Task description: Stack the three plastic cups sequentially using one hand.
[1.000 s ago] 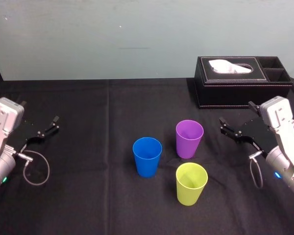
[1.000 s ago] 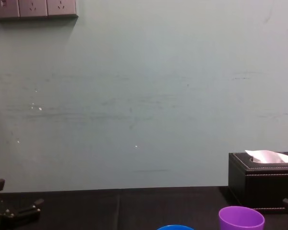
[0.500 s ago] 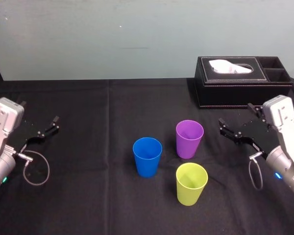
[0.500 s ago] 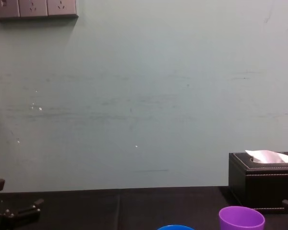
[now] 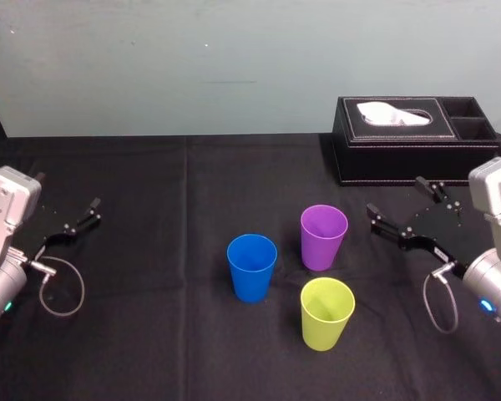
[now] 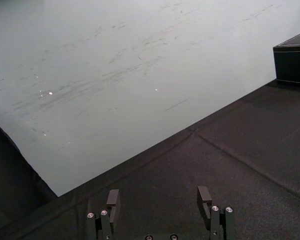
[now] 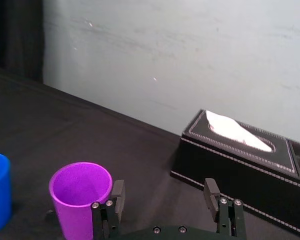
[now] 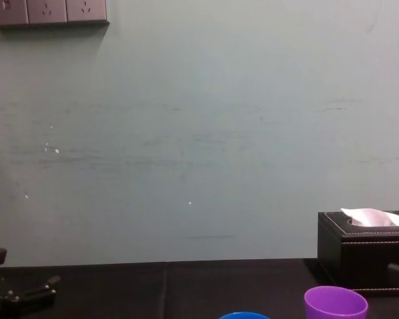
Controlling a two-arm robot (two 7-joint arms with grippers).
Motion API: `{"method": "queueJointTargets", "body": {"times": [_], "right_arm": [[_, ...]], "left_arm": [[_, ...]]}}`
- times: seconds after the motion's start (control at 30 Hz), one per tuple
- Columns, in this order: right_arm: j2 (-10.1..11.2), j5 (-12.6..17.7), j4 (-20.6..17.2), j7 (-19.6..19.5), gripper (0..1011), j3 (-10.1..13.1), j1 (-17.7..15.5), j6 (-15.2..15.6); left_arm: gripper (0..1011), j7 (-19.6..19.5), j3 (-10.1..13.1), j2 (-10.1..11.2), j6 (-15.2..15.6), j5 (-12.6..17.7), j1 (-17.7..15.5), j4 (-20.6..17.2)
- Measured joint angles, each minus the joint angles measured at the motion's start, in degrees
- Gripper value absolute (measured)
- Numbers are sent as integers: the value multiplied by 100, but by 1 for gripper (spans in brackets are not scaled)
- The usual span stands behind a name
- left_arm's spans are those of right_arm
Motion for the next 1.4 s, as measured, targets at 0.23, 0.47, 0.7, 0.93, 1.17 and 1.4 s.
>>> {"method": "queueJointTargets", "body": {"times": [0.23,0.47,0.7,0.93,1.17,1.4], "right_arm": [[247,68,-574,174,1000,280,-413,-70],[457,214,-1006,383,1000,557,-837,-98],[608,509,-1394,651,1000,837,-1274,-85],[718,683,-1728,892,1000,1043,-1693,-70],[801,683,-1984,1043,1000,1224,-2183,-135],[816,640,-2098,1146,1000,1318,-2533,-223]], "left_arm": [[1010,0,0,0,0,0,0,0],[1010,0,0,0,0,0,0,0],[1010,0,0,0,0,0,0,0],[1010,0,0,0,0,0,0,0],[1010,0,0,0,0,0,0,0],[1010,0,0,0,0,0,0,0]]}}
